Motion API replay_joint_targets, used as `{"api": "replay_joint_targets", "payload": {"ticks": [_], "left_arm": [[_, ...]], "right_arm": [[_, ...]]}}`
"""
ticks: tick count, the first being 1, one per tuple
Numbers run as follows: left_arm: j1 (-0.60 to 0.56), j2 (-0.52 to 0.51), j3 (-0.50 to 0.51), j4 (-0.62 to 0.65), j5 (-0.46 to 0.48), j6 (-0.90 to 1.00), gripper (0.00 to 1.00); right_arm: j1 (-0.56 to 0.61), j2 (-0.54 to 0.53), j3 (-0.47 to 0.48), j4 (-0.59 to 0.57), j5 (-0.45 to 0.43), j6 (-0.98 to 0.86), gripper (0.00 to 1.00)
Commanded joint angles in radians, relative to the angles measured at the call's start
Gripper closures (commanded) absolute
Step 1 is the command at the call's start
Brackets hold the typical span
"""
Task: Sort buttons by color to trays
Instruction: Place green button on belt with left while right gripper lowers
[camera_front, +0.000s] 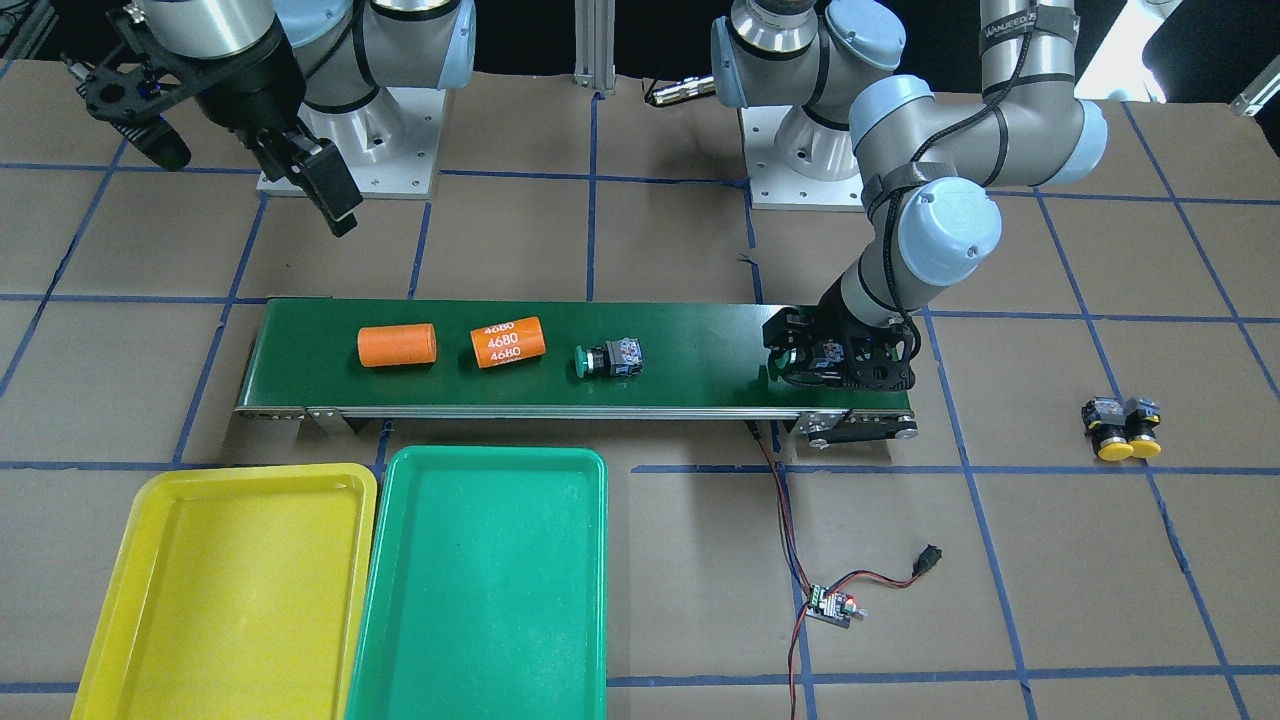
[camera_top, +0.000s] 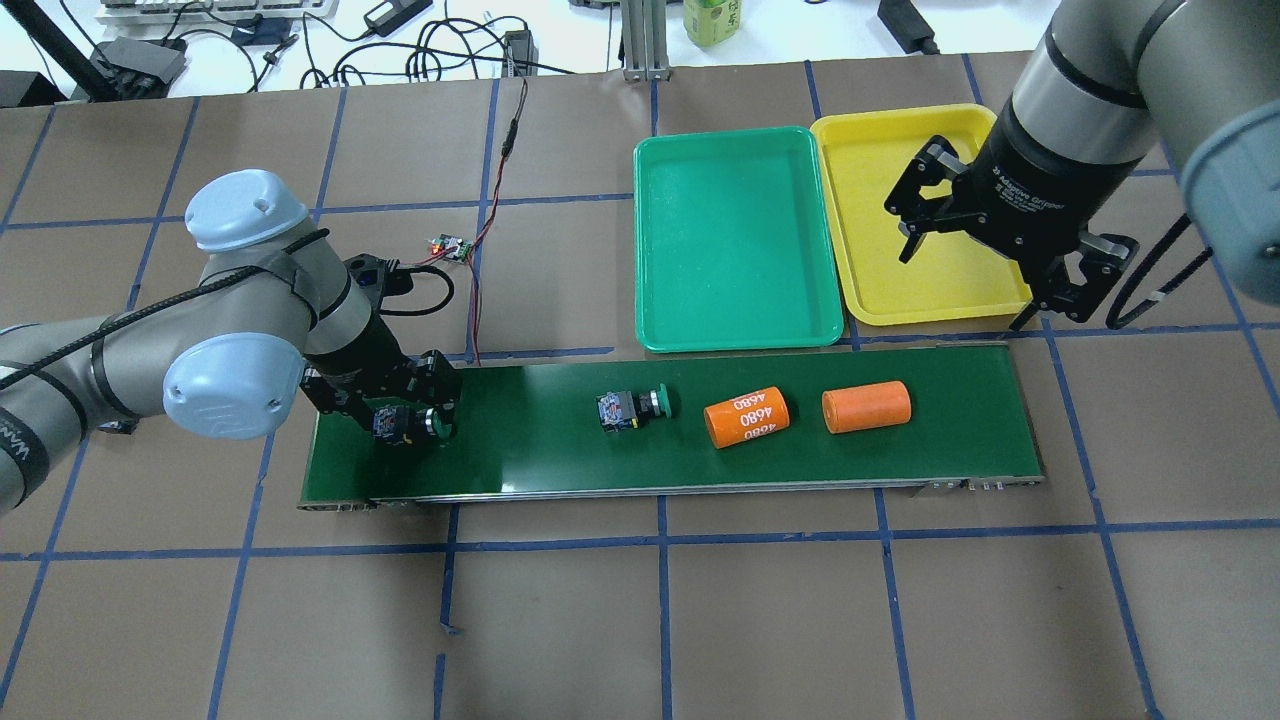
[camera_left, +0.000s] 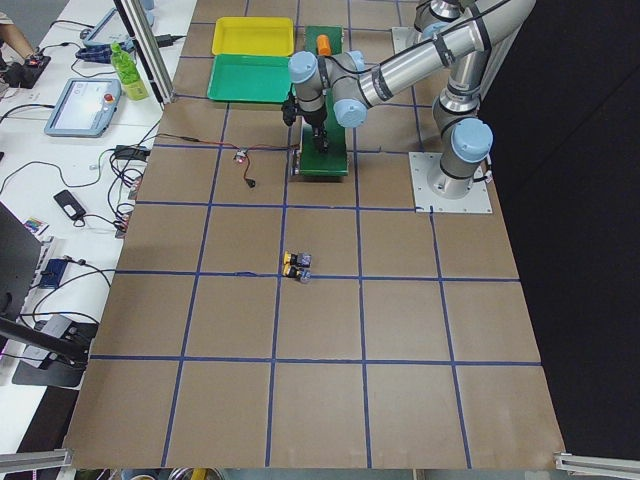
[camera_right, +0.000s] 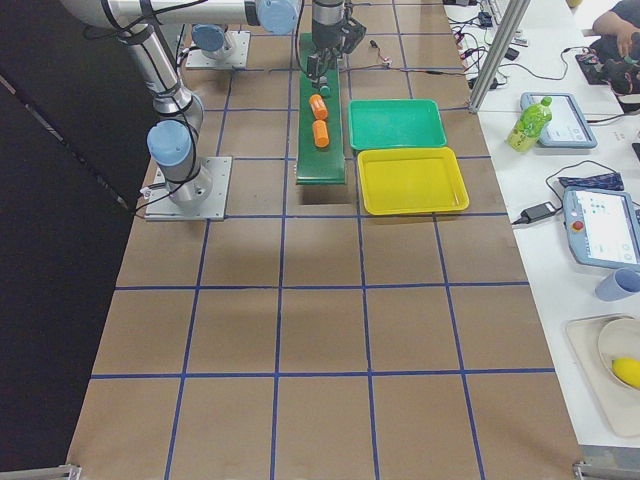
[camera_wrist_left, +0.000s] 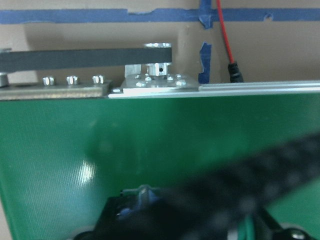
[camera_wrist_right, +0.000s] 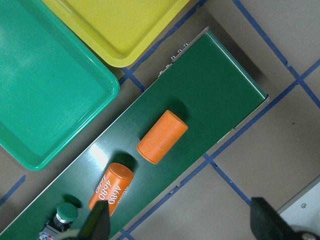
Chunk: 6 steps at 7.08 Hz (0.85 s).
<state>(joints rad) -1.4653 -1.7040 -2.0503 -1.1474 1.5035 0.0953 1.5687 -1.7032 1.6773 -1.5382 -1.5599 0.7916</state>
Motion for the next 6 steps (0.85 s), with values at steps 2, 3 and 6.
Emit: {"api": "replay_joint_targets", "payload": {"ticks": [2, 3, 6], "left_arm": [[0.058, 0.003, 0.105, -0.044, 0.004, 0.010, 0.00], [0.145, -0.009, 0.199, -0.151, 0.006, 0.102, 0.00], [0.446, -0.126, 0.262, -0.079, 0.105, 0.548, 0.00]], "right_arm": [[0.040, -0.009, 0.027, -0.002, -0.008, 0.280, 0.00], [0.084, -0.009, 0.054, -0.041, -0.009, 0.369, 0.00], [0.096, -0.012, 0.148, -0.138, -0.005, 0.396, 0.00]]}}
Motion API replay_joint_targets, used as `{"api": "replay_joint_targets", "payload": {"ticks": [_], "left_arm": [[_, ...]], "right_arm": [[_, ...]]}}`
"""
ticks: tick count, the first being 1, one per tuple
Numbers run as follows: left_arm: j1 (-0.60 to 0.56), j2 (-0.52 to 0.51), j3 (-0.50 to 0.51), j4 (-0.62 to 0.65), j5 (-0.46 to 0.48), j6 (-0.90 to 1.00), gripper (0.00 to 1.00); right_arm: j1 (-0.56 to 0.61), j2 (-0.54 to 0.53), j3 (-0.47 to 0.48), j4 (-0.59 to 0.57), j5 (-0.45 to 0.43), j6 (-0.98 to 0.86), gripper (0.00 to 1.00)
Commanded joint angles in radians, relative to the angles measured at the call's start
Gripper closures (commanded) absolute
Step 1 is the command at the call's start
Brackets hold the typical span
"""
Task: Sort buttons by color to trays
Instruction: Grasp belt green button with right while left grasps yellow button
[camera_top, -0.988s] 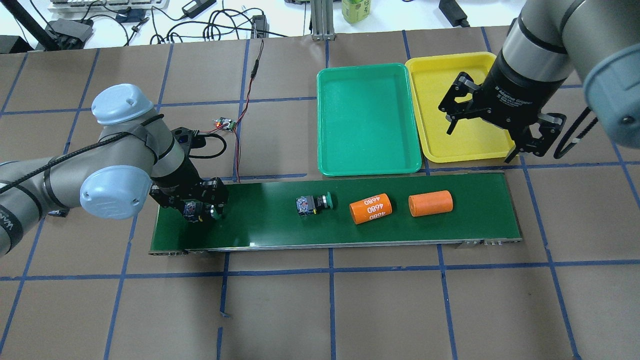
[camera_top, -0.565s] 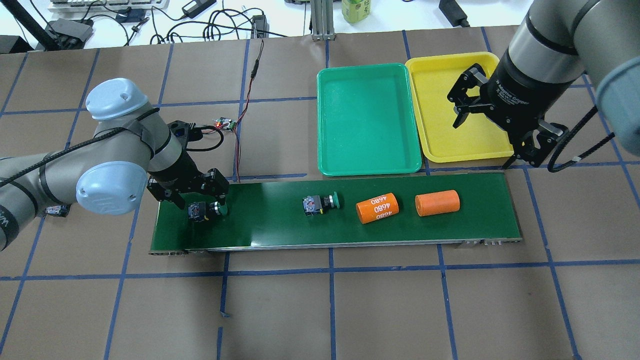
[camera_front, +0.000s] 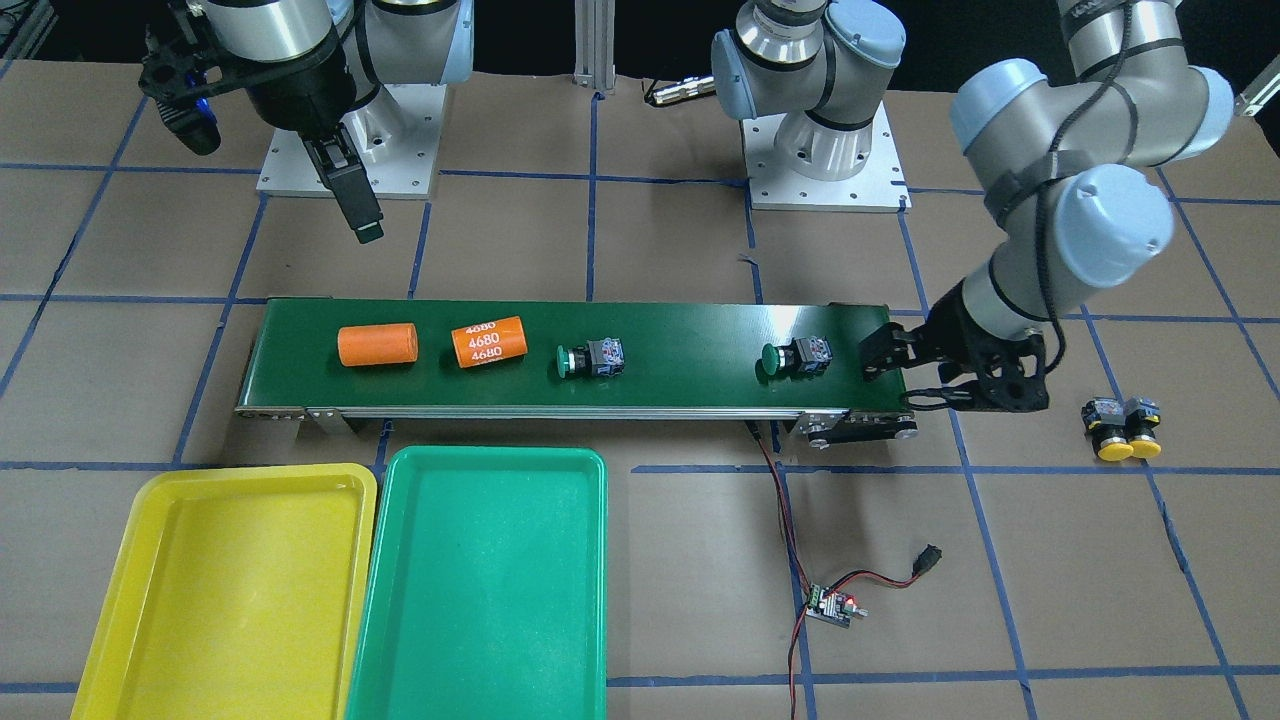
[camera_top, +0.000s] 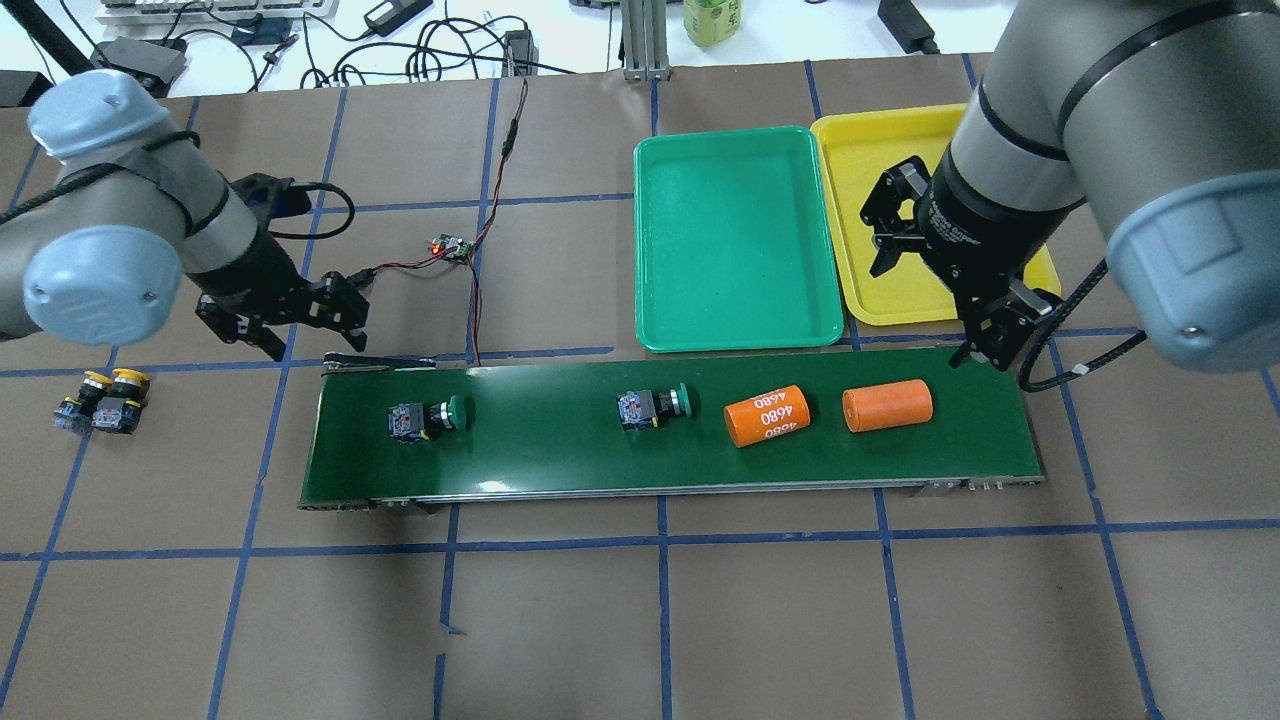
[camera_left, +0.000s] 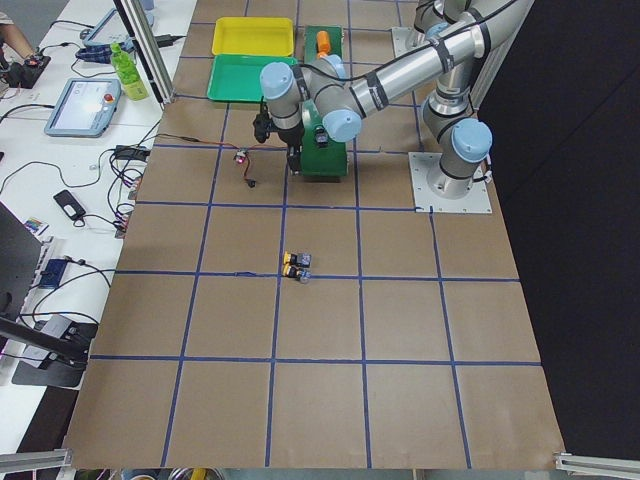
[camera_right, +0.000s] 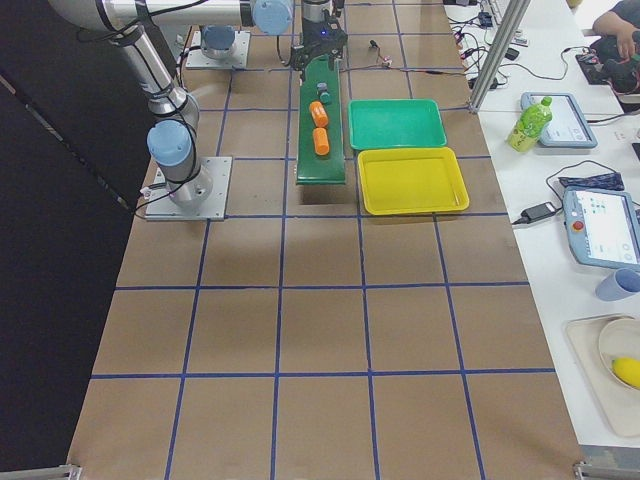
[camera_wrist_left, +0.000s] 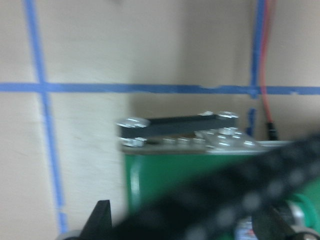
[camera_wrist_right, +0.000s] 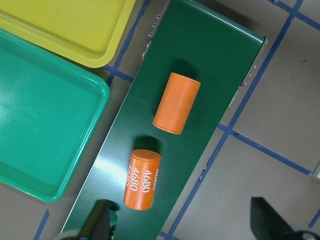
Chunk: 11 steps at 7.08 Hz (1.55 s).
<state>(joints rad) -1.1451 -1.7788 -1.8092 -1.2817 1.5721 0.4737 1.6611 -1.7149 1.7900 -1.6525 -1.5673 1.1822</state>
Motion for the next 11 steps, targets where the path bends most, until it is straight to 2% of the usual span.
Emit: {"api": "replay_joint_targets", "payload": {"ticks": [1, 2, 3, 4, 5, 8, 11], "left_arm": [[0.231, -0.094, 0.025, 0.164, 0.071, 0.306, 0.00], [0.299, -0.129, 0.034, 0.209, 0.089, 0.394, 0.00], [0.320, -0.187, 0.085, 0.267, 0.089, 0.458, 0.00], [0.326, -0.230, 0.131, 0.266, 0.092, 0.498, 0.00], [0.343, -0.252, 0.128, 0.266, 0.092, 0.534, 0.00], [0.369, -0.310, 0.135, 0.275, 0.083, 0.530, 0.00], [0.370, -0.323, 0.142, 0.283, 0.088, 0.534, 0.00]], "right_arm": [[0.005, 0.011, 0.042, -0.077, 0.013, 0.007, 0.00], [0.008, 0.012, 0.061, -0.084, 0.013, 0.005, 0.00], [0.020, 0.014, 0.080, -0.092, 0.013, 0.005, 0.00], [0.029, 0.020, 0.084, -0.093, 0.016, 0.016, 0.00], [0.034, 0.037, 0.085, -0.102, 0.018, 0.037, 0.00], [0.147, 0.144, 0.085, -0.258, 0.009, 0.214, 0.00], [0.172, 0.268, 0.083, -0.407, 0.007, 0.255, 0.00]]}}
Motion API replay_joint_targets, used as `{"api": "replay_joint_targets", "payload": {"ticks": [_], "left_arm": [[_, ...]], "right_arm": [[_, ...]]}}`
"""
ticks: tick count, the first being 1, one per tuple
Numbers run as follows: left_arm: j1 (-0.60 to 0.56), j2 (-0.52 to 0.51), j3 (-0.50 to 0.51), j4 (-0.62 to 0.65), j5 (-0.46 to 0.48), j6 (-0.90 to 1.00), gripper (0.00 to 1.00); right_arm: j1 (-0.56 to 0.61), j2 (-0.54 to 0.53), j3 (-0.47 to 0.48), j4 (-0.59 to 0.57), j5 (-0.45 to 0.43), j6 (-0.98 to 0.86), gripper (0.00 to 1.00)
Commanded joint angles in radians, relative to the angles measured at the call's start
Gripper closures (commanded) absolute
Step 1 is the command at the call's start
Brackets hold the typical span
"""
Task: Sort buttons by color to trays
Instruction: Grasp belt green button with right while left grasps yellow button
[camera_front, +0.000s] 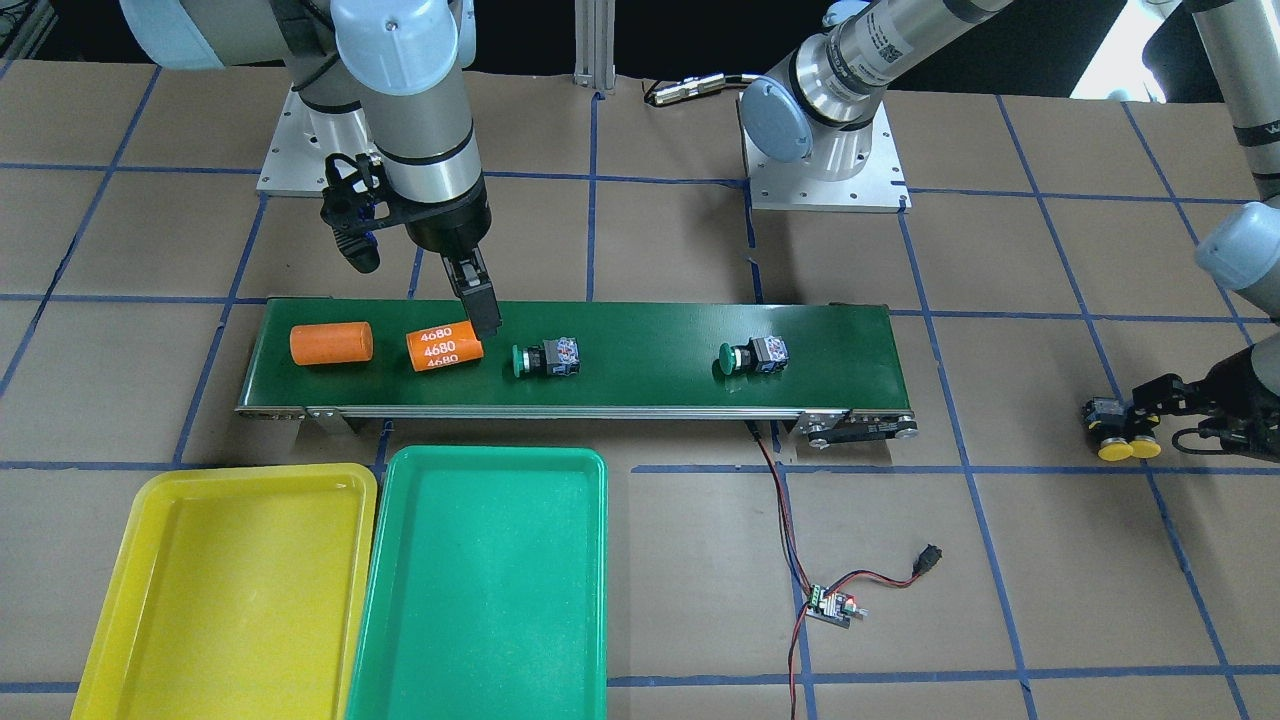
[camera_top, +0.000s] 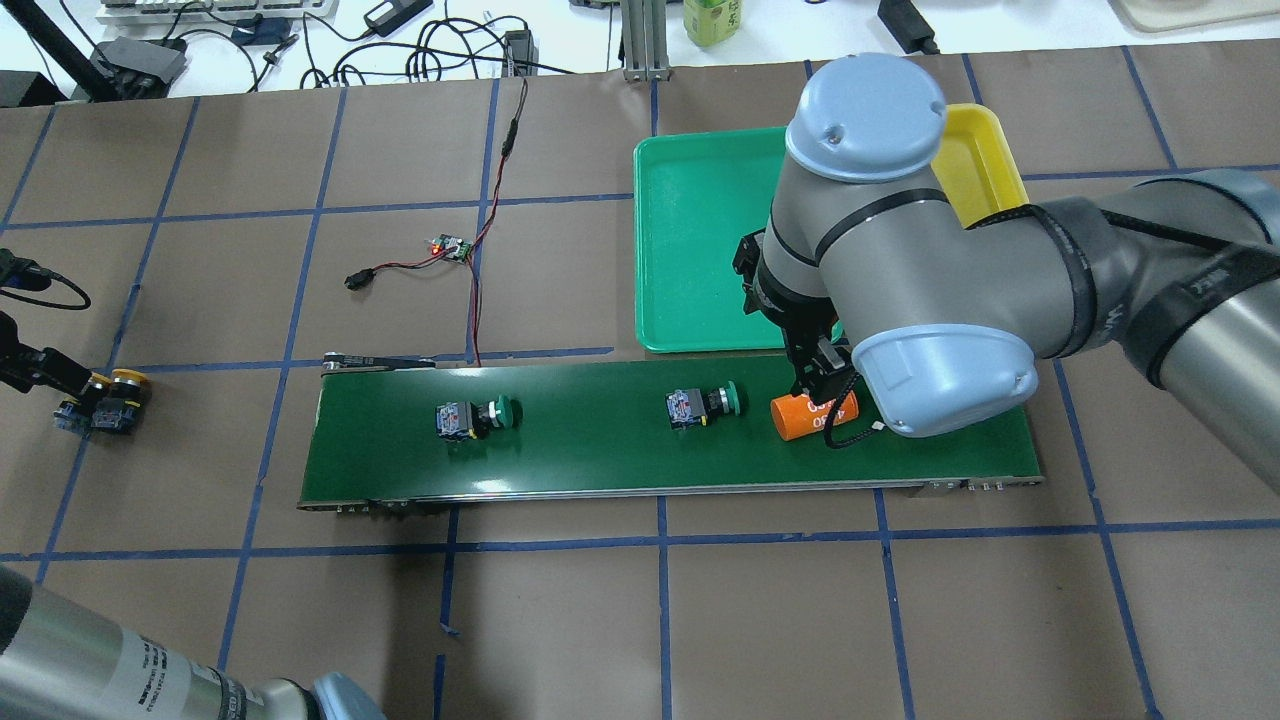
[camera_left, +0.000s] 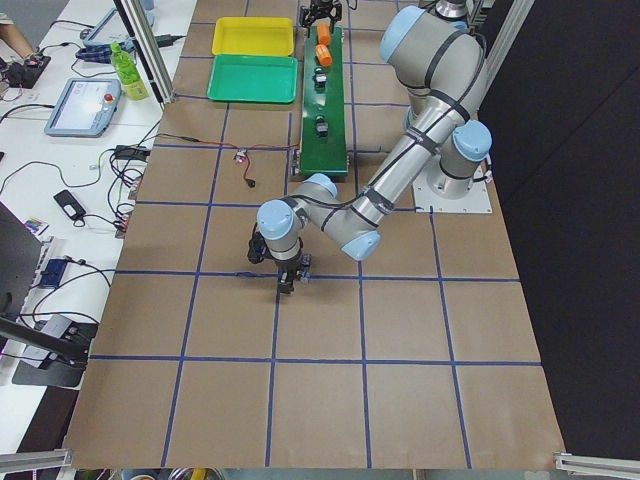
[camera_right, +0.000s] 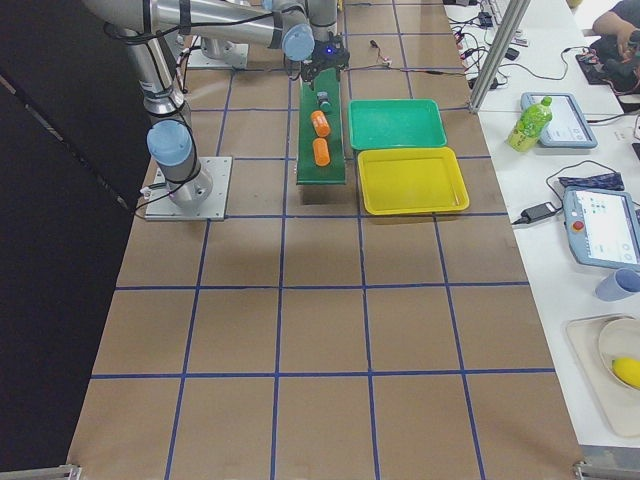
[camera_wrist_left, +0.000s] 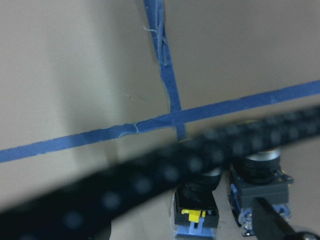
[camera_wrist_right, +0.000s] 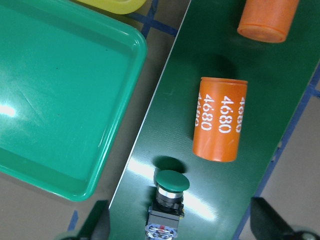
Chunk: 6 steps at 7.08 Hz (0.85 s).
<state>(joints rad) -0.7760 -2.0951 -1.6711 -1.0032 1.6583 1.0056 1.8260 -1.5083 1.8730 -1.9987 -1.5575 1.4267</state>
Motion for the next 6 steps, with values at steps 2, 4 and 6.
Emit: {"api": "replay_joint_targets", "payload": {"ticks": [2, 4, 6], "left_arm": [[0.003, -0.010, -0.009, 0.006, -0.003, -0.001, 0.00], [0.004, -0.020, 0.002, 0.005, -0.003, 0.010, 0.26], [0.012, -0.019, -0.002, 0.003, -0.005, 0.025, 0.45]], "right_arm": [[0.016, 0.120, 0.002, -0.114, 0.007, 0.075, 0.00], [0.016, 0.135, 0.032, -0.113, 0.005, 0.078, 0.00], [0.016, 0.138, 0.064, -0.114, 0.005, 0.074, 0.00]]}}
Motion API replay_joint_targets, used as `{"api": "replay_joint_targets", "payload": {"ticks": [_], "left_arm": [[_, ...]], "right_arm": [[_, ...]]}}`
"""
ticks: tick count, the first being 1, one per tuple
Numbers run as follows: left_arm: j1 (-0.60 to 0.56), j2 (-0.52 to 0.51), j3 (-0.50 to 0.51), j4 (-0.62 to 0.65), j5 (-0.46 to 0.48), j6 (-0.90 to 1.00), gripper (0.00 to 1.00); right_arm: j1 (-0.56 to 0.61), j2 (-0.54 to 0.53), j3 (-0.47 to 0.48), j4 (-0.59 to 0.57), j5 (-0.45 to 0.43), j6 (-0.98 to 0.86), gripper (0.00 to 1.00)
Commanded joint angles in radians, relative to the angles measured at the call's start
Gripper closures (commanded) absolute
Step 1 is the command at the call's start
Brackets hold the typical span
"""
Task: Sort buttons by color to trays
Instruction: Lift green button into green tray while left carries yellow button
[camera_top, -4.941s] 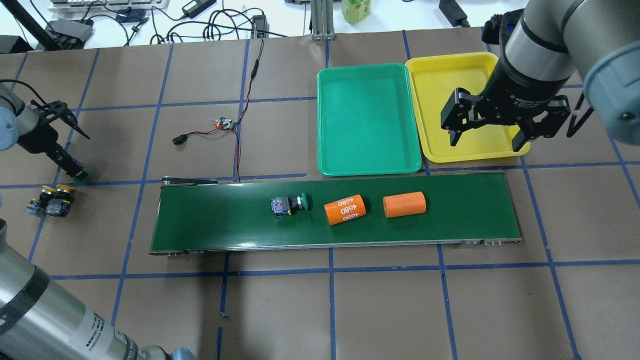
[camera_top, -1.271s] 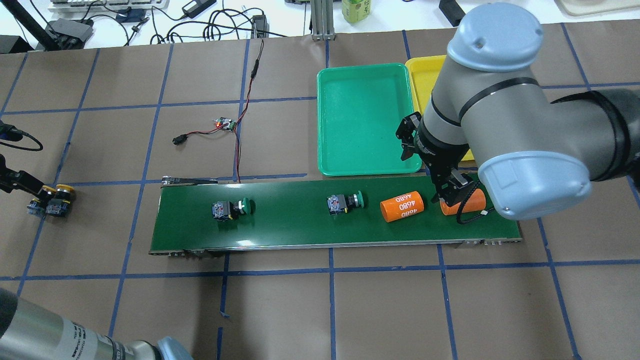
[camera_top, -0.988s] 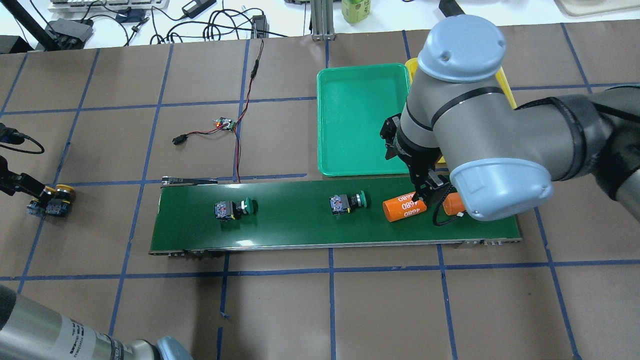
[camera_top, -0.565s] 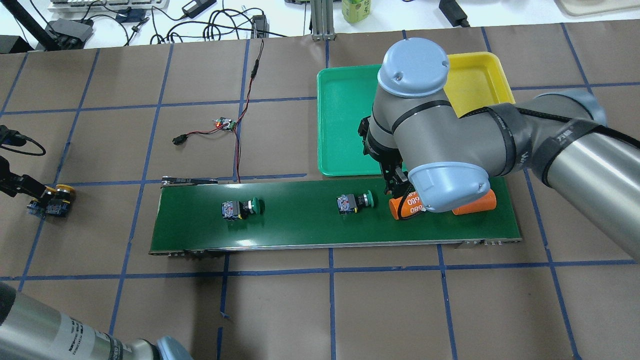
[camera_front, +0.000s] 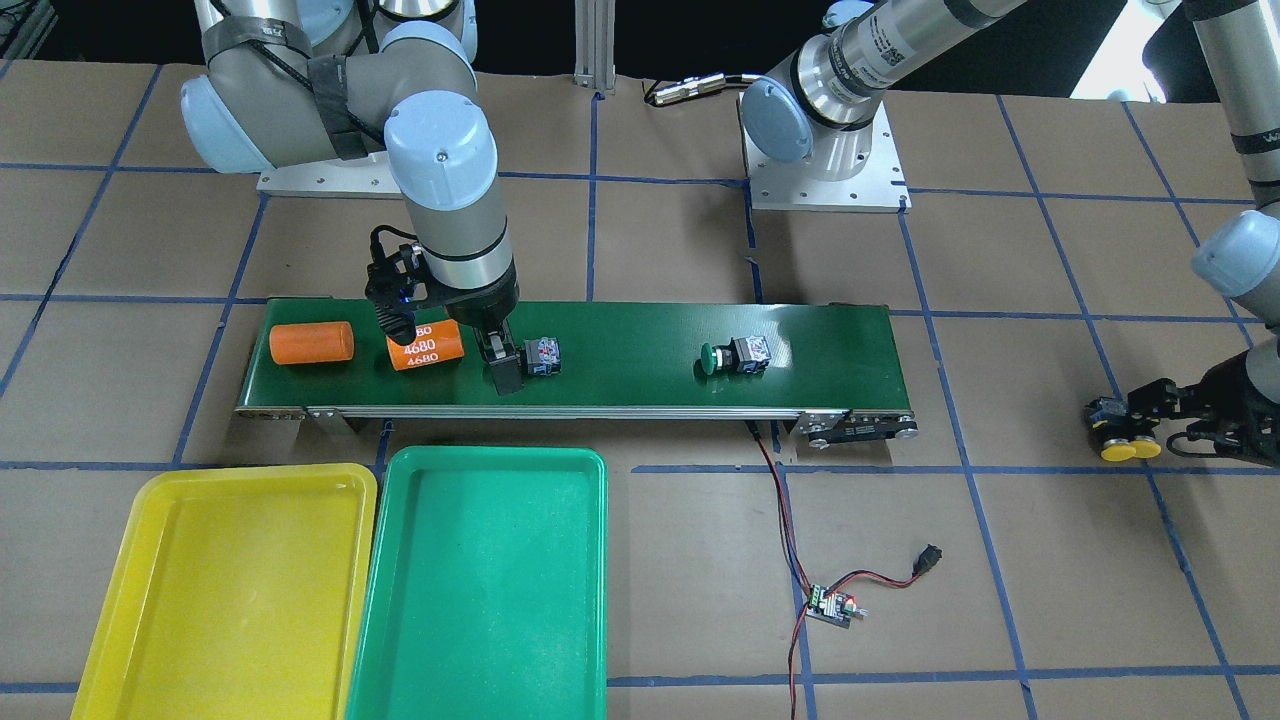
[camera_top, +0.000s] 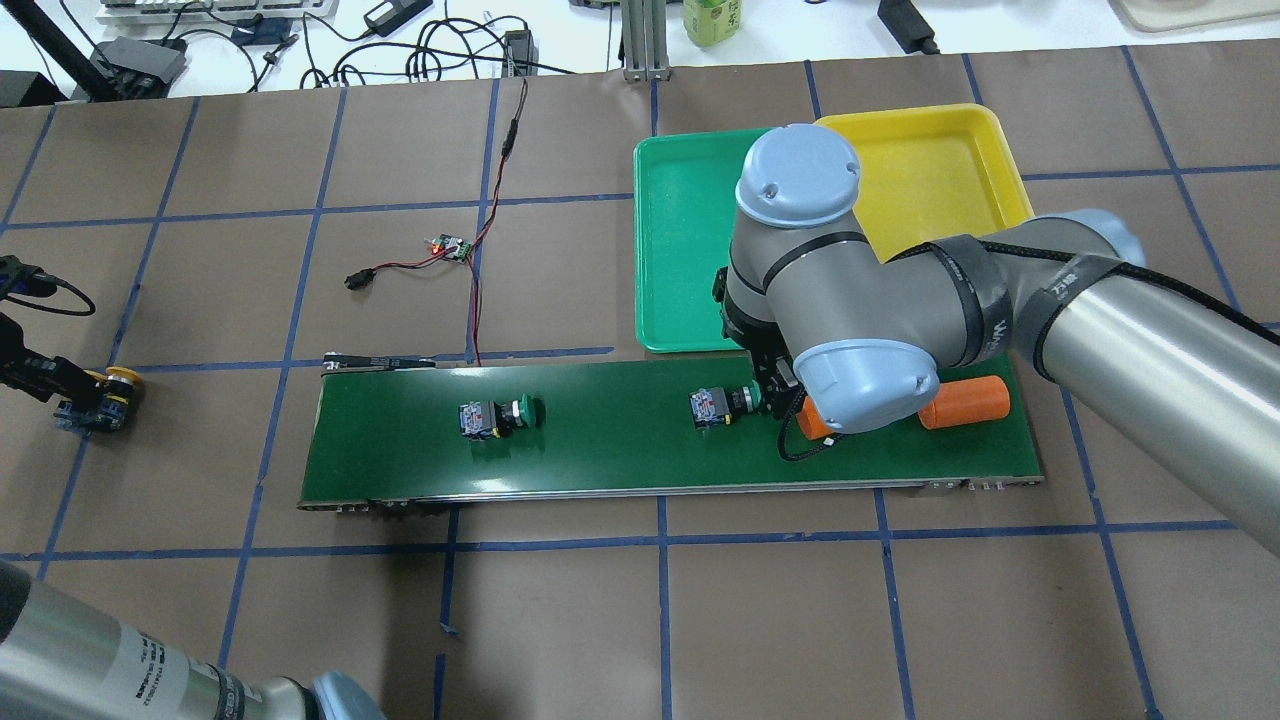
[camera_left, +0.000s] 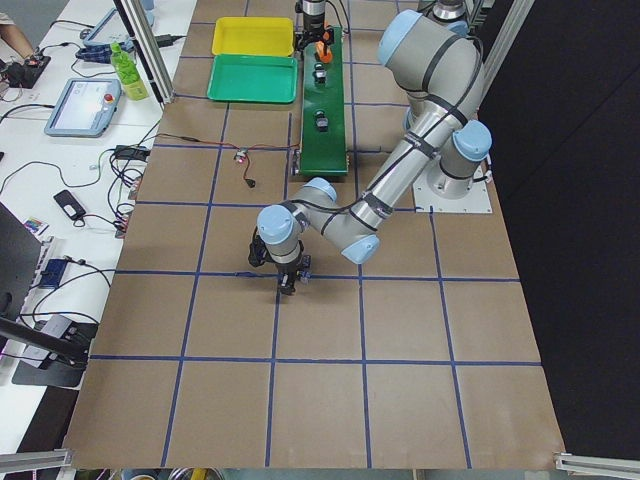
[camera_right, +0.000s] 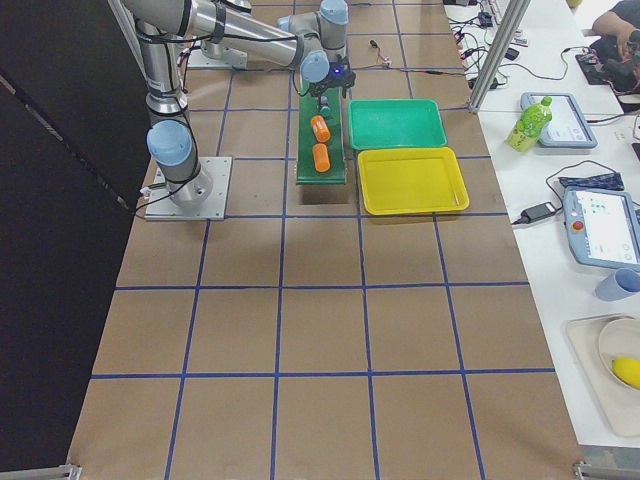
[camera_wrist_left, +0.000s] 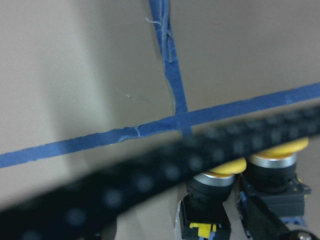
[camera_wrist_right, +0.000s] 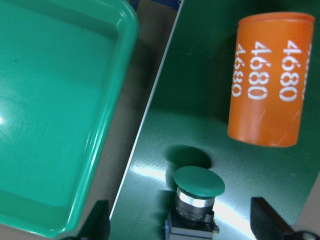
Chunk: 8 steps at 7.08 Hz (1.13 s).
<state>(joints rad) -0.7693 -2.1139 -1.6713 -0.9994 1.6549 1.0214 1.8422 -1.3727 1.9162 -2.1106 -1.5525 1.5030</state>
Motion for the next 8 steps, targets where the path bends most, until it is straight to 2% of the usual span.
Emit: {"api": "replay_joint_targets", "payload": {"ticks": [1, 2, 3, 4, 5, 6, 7, 8], "left_arm": [[0.008, 0.000, 0.002, -0.002, -0.001, 0.014, 0.58], [0.010, 0.005, 0.001, -0.005, 0.000, 0.019, 0.79], [0.010, 0.023, 0.004, -0.011, 0.005, 0.019, 0.94], [0.008, 0.044, 0.005, -0.028, 0.005, 0.019, 1.00], [-0.013, 0.086, -0.002, -0.088, 0.003, -0.007, 1.00], [-0.074, 0.150, -0.016, -0.126, -0.003, -0.071, 1.00], [-0.196, 0.202, -0.025, -0.152, -0.001, -0.136, 1.00], [-0.291, 0.269, -0.036, -0.285, -0.071, -0.176, 1.00]], "right_arm": [[0.000, 0.003, 0.038, -0.002, 0.002, -0.001, 0.00], [0.000, 0.010, 0.041, -0.002, 0.002, -0.001, 0.00], [0.000, 0.017, 0.044, -0.002, 0.002, -0.003, 0.00], [0.000, 0.020, 0.044, -0.002, -0.006, -0.013, 0.00], [0.000, 0.020, 0.044, 0.000, -0.011, -0.017, 0.02], [0.000, 0.020, 0.046, 0.004, -0.002, -0.009, 0.29], [0.000, 0.020, 0.046, 0.014, 0.002, -0.013, 0.82], [0.000, 0.020, 0.052, 0.012, 0.005, -0.017, 1.00]]}}
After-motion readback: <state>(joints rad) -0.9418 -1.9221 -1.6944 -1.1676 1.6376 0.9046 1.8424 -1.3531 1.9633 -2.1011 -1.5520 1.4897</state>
